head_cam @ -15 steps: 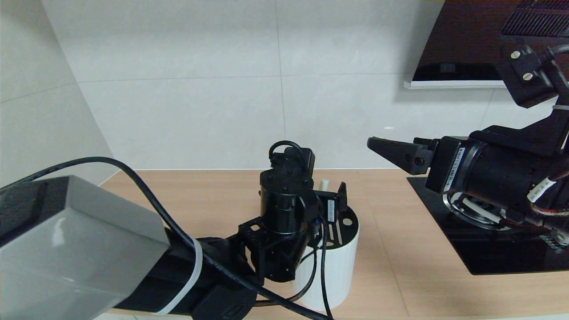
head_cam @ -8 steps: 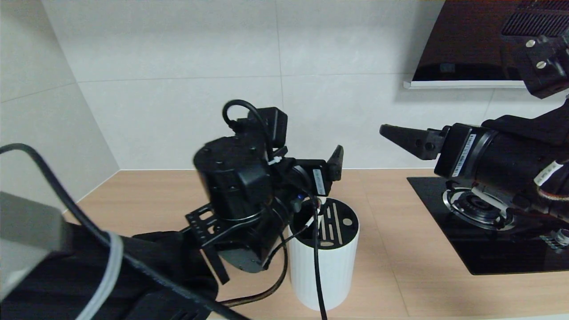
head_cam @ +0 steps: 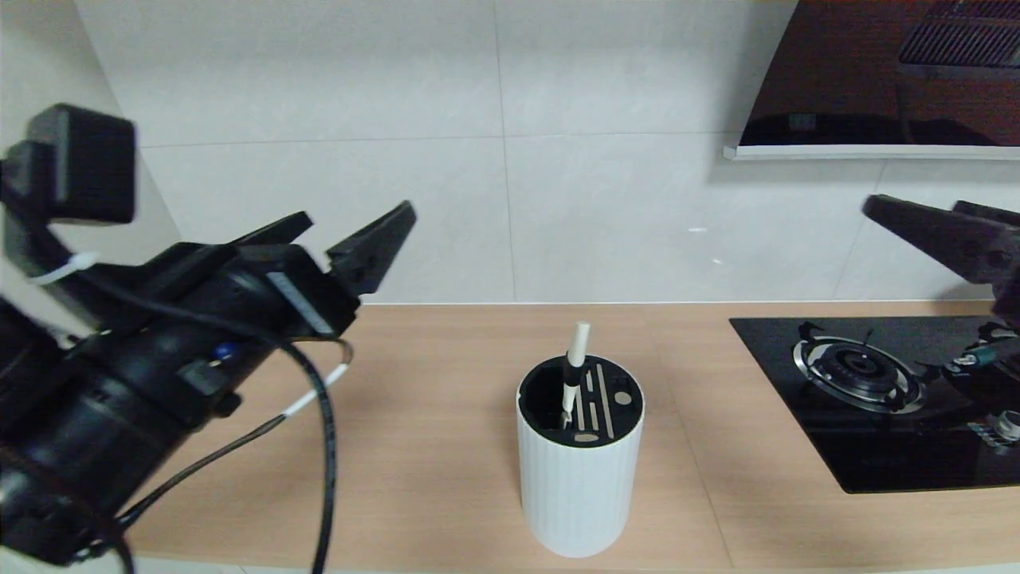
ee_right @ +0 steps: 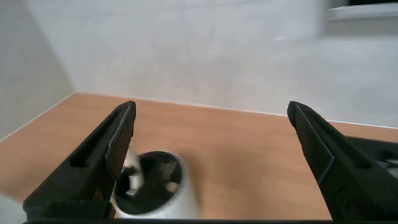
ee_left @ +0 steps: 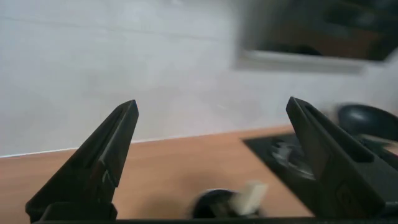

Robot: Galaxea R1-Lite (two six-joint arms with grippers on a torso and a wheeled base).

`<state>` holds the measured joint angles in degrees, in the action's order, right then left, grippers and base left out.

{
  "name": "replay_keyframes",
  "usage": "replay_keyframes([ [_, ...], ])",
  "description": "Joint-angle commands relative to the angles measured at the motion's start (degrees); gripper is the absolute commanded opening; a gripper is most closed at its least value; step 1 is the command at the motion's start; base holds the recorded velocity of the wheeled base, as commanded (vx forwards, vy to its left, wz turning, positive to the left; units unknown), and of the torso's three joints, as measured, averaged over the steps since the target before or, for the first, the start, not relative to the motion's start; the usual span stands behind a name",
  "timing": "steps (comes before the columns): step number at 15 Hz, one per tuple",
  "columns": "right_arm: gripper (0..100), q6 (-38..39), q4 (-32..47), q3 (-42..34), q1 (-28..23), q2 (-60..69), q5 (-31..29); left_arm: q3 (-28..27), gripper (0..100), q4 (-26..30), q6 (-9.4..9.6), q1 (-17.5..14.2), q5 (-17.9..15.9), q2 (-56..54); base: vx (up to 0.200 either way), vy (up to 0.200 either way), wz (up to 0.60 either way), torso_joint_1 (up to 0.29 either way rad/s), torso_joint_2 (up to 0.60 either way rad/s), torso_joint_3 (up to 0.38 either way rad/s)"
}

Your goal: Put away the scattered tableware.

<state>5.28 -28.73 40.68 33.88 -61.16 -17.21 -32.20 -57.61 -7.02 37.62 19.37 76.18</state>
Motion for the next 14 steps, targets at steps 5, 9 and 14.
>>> replay_keyframes([
  [5,100,-1.2,18.2,-18.0,-14.7,41.2,1.7,18.9,100,31.4,1.66,-14.3,-2.6,-44.6,0.0,0.0,0.0,0.0,0.0,0.0],
  [9,100,-2.0,35.2,-18.2,-19.1,55.9,1.2,18.8,100,49.3,1.48,-22.5,-7.6,-63.4,0.0,0.0,0.0,0.0,0.0,0.0],
  [14,100,0.8,36.0,-21.0,-28.2,55.4,-1.3,22.5,100,53.7,1.75,-33.0,-7.4,-70.7,0.0,0.0,0.0,0.0,0.0,0.0],
])
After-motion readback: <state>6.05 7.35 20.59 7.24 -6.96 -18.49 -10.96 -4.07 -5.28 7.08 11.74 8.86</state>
